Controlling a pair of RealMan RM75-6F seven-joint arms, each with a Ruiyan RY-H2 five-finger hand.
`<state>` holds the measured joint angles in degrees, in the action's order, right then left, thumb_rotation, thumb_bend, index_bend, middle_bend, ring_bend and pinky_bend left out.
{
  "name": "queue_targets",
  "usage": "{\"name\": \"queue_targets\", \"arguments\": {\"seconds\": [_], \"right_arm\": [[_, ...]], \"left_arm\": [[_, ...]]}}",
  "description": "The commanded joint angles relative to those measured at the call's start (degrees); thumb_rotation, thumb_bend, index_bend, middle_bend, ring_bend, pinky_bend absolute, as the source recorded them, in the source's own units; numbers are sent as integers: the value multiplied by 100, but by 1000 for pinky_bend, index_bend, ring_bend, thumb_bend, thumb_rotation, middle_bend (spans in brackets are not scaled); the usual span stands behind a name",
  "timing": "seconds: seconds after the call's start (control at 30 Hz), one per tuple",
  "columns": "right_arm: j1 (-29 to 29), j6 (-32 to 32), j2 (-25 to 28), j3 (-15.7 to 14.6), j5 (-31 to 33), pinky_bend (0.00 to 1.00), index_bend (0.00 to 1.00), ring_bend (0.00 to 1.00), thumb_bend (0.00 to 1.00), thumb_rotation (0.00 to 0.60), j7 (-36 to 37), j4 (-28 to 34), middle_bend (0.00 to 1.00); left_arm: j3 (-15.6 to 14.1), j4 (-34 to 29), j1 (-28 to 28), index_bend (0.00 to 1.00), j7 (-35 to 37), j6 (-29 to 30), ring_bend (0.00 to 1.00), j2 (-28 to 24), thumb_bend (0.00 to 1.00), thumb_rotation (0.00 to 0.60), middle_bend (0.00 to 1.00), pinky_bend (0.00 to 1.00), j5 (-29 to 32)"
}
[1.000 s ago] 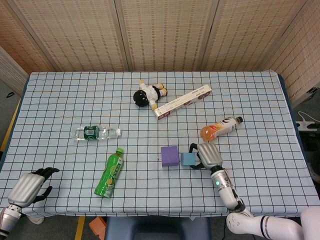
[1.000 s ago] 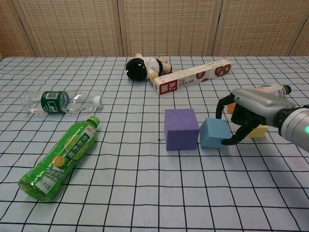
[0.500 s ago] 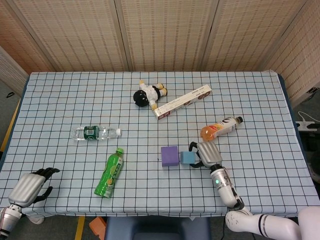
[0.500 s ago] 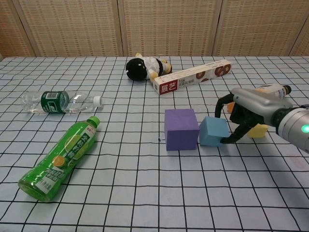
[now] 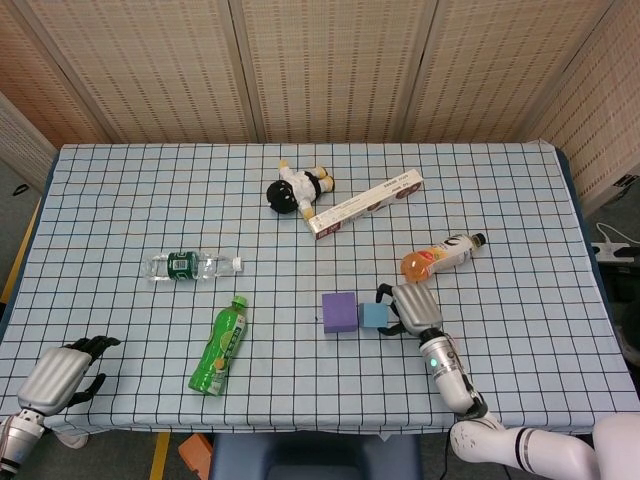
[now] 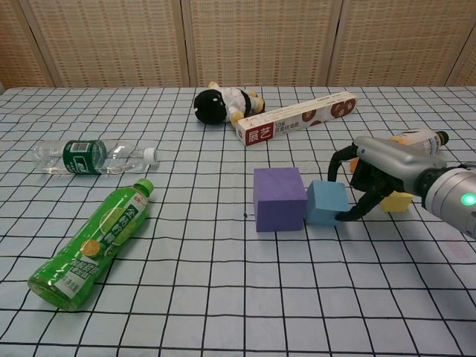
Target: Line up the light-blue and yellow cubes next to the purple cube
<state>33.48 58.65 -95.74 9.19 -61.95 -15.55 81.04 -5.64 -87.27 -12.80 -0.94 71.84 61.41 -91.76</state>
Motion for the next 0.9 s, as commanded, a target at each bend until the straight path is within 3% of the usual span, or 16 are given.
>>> {"name": "queue_targets", "arguments": {"seconds": [0.03,0.53,0.8,0.9], "right_arm": [[-1,-27,6,-13,-30,1000,532,928,15,600,25,-36,1000],[-8,-244,218,-50,-61,1000,322,928,15,600,129,-20,1000],[-46,-200,583,-81,175,1000,324,928,15,600,-286,492,1000],[-58,-142,663,-76,381,1000,365,928,94,600,-507,712,1000]], "left_arm": [[-1,2,0,253,-4,-1,317,1,446,600,272,547,0],[-10,-8,-9,256,-40,-23,319,8,446,600,284,547,-4],[-9,-13,-7,257,-48,-23,319,9,445,600,286,548,5],[-9,-21,-5,257,-62,-24,319,8,445,600,287,548,10]]}}
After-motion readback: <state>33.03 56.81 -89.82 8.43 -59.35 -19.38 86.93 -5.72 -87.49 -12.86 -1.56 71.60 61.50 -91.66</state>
